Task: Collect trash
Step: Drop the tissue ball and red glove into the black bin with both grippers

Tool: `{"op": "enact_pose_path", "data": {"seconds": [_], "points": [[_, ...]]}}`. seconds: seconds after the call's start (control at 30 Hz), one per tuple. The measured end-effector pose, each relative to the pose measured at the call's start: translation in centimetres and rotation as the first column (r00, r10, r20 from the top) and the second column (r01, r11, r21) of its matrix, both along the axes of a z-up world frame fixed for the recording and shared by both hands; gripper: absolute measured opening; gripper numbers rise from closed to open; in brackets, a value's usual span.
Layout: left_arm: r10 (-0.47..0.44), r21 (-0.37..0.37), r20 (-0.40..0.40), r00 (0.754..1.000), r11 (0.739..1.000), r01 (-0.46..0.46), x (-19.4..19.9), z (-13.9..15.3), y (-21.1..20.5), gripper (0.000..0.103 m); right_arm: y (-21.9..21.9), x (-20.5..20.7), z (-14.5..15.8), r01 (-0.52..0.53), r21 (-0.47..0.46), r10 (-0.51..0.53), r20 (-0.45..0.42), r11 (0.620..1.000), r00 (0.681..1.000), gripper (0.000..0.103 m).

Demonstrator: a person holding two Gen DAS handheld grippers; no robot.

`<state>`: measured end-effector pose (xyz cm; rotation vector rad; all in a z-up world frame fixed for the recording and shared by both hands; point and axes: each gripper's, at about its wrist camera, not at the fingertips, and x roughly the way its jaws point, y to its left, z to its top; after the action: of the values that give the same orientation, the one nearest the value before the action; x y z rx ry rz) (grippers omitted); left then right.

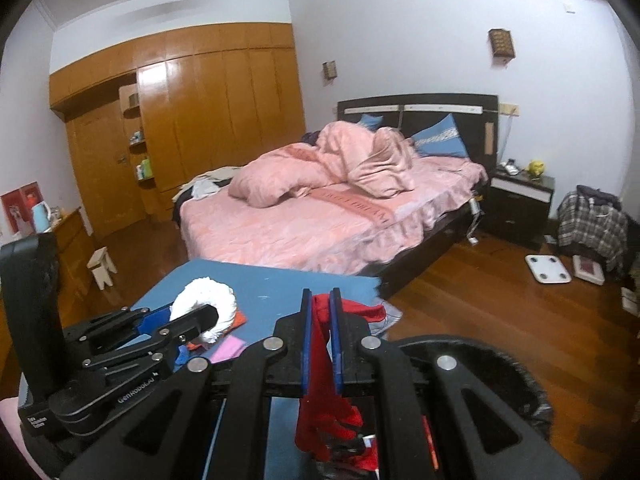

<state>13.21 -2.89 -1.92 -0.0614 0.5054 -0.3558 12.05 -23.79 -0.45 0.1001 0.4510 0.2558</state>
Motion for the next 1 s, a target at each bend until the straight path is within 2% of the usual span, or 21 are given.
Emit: {"op": "enact_pose_path", "data": {"seconds": [0.17,0.37,0.43,0.5,0.53,0.57,0.6,0.67,0.73,0.77,0.83,1.0], "points": [[-0.074,-0.007,0.008,0.997,0.997,0.074,0.5,-0.3,-3.8,0.024,-2.9,-0.3,0.2,0.051,-0.019,-0.051,0.008,0.999,0.999,0.008],[-0.158,-0.007,-0.006,0.987,0.987,0.158,1.3,-1.5,-8.0,0.024,-6.4,-0.1,-0.9,0.122,-0.028,-0.123,-0.009,0.992,0.992,0.008],[-0.206,-0.016,-0.027,0.978,0.979,0.205,1.5,-2.1,-9.4,0.028,-7.5,-0.2,-1.5,0.157,-0.031,-0.158,-0.021,0.987,0.987,0.012],[-0.245,-0.026,-0.041,0.969,0.969,0.244,1.6,-2.6,-10.2,0.038,-8.8,-0.2,-2.0,0.189,-0.027,-0.190,-0.034,0.982,0.981,0.022],[-0.264,-0.025,-0.051,0.963,0.965,0.263,1.6,-3.0,-10.6,0.047,-9.2,-0.2,-2.2,0.203,-0.027,-0.204,-0.036,0.979,0.978,0.033],[-0.265,-0.022,-0.053,0.963,0.964,0.264,1.5,-3.1,-10.7,0.052,-9.8,-0.4,-2.5,0.223,-0.028,-0.224,-0.039,0.974,0.974,0.043],[-0.263,-0.019,-0.050,0.964,0.965,0.262,1.3,-3.3,-10.7,0.058,-10.2,-0.5,-2.6,0.233,-0.029,-0.234,-0.040,0.972,0.971,0.048],[-0.257,-0.019,-0.050,0.965,0.966,0.256,1.2,-3.6,-10.4,0.064,-10.7,-0.9,-3.0,0.256,-0.033,-0.257,-0.037,0.966,0.966,0.071],[-0.235,-0.018,-0.048,0.971,0.972,0.235,1.0,-3.9,-9.5,0.074,-10.7,-1.2,-3.2,0.268,-0.035,-0.269,-0.030,0.963,0.963,0.086],[-0.222,-0.016,-0.044,0.974,0.975,0.222,0.9,-3.9,-9.1,0.075,-10.7,-1.3,-3.2,0.269,-0.035,-0.270,-0.025,0.962,0.962,0.090],[-0.183,-0.008,-0.040,0.982,0.983,0.183,0.7,-4.1,-7.5,0.084,-10.2,-1.4,-3.3,0.265,-0.040,-0.265,-0.017,0.964,0.964,0.098],[-0.054,0.019,-0.054,0.997,0.998,0.055,0.2,-4.9,-3.1,0.090,-7.5,-1.1,-3.8,0.221,-0.044,-0.222,-0.025,0.974,0.975,0.098]]}}
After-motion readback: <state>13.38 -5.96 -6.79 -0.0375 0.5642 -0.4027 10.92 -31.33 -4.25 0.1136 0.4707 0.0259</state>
